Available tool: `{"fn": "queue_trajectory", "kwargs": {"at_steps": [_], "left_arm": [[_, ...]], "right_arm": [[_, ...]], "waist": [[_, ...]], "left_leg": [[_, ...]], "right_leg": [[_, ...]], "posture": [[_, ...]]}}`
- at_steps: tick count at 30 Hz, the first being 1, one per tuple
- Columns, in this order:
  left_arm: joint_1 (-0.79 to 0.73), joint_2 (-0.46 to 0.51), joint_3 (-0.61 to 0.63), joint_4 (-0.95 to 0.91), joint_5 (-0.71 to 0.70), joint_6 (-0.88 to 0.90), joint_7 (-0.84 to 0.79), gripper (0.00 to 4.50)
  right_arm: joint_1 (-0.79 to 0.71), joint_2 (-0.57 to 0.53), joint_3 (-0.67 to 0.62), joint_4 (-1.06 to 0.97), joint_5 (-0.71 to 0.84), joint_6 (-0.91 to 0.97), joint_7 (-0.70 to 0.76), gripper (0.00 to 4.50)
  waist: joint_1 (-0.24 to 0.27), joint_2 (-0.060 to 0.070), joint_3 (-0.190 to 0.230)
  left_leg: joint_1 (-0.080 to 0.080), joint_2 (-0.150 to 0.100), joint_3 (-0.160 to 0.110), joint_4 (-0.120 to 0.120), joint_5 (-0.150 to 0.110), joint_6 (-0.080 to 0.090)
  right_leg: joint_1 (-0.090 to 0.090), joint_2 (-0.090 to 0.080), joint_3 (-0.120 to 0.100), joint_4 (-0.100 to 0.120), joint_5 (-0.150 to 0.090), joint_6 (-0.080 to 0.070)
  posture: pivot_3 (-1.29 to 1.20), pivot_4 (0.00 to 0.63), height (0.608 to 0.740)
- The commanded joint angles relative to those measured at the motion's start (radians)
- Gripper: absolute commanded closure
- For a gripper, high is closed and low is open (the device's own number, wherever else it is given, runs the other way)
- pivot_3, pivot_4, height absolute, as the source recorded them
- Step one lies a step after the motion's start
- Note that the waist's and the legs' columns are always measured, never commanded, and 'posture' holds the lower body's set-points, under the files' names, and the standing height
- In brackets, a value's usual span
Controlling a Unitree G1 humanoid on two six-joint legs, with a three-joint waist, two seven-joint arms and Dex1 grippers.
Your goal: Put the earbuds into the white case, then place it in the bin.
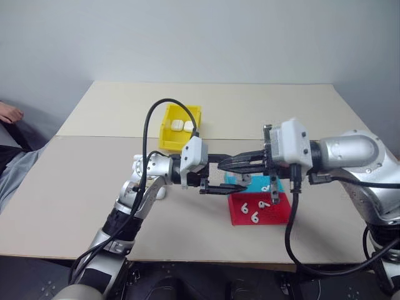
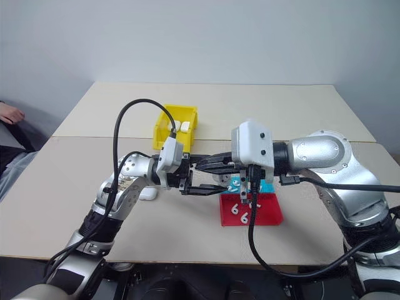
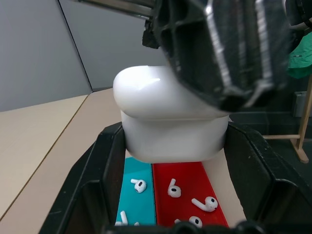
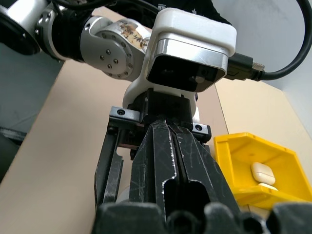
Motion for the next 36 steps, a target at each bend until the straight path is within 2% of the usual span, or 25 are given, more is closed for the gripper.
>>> {"fn": "queue_trajectory", "kwargs": {"at_steps": [1, 12, 18, 21, 25, 29, 32, 36], "left_arm": [[-0.006, 0.005, 0.016, -0.058, -0.01, -0.019, 0.006, 1.74], [0.007, 0.018, 0.045, -0.072, -0.024, -0.018, 0.032, 1.74], [0.017, 0.034, 0.071, -0.04, 0.003, -0.072, 0.051, 1.74], [-0.028, 0.012, 0.109, 0.026, 0.083, -0.081, 0.209, 1.74], [-0.197, -0.031, 0.173, 0.259, 0.247, -0.079, 0.552, 1.74], [-0.353, -0.045, 0.186, 0.534, 0.377, -0.138, 0.794, 1.74], [-0.449, -0.043, 0.175, 0.745, 0.442, -0.147, 0.897, 1.74], [-0.508, -0.059, 0.165, 0.953, 0.479, -0.253, 0.936, 1.74]], "right_arm": [[-0.001, -0.007, -0.002, 0.012, -0.06, -0.055, 0.036, 4.48], [0.033, -0.051, -0.047, 0.05, -0.102, -0.106, 0.106, 4.48], [0.013, -0.026, -0.129, 0.07, -0.064, -0.094, 0.061, 4.48], [0.019, -0.018, -0.197, 0.078, -0.028, -0.048, 0.005, 4.48], [0.102, -0.012, -0.258, 0.054, -0.035, -0.01, -0.078, 4.48], [0.177, 0.002, -0.265, 0.01, -0.043, 0.011, -0.138, 4.48], [0.217, 0.007, -0.259, -0.022, -0.048, 0.027, -0.174, 4.48], [0.253, 0.009, -0.251, -0.046, -0.062, 0.047, -0.213, 4.48]], "waist": [[0.0, 0.0, 0.0], [0.0, 0.0, 0.0], [0.0, 0.0, 0.0], [0.001, 0.0, 0.0], [0.014, -0.003, 0.001], [0.014, -0.003, 0.002], [0.012, -0.003, 0.002], [0.007, -0.003, 0.002]], "left_leg": [[0.0, 0.0, 0.0, 0.0, 0.0, 0.0], [0.0, 0.0, 0.0, 0.0, 0.0, 0.0], [0.0, 0.0, 0.0, 0.0, 0.0, 0.0], [0.0, 0.0, 0.0, 0.0, 0.0, 0.0], [0.0, 0.0, -0.001, 0.001, 0.0, 0.0], [-0.001, -0.001, 0.0, 0.001, 0.0, 0.001], [-0.003, -0.001, 0.0, 0.001, 0.0, 0.001], [-0.004, -0.001, 0.001, 0.001, 0.0, 0.001]], "right_leg": [[0.0, 0.0, 0.0, 0.0, 0.0, 0.0], [0.0, 0.0, 0.0, 0.0, 0.0, 0.0], [0.0, 0.0, 0.0, 0.0, 0.0, 0.0], [0.0, 0.0, 0.0, 0.0, 0.0, 0.0], [0.002, 0.0, -0.002, 0.0, 0.001, 0.0], [0.001, -0.001, -0.002, -0.002, 0.001, 0.001], [-0.001, -0.001, -0.002, -0.003, 0.001, 0.001], [-0.001, -0.001, -0.002, -0.003, 0.001, 0.002]], "posture": [[0.0, 0.15, 0.74], [0.0, 0.15, 0.74], [0.0, 0.15, 0.74], [0.0, 0.15, 0.74], [0.0, 0.15, 0.74], [0.0, 0.15, 0.74], [0.0, 0.15, 0.74], [0.0, 0.15, 0.74]]}}
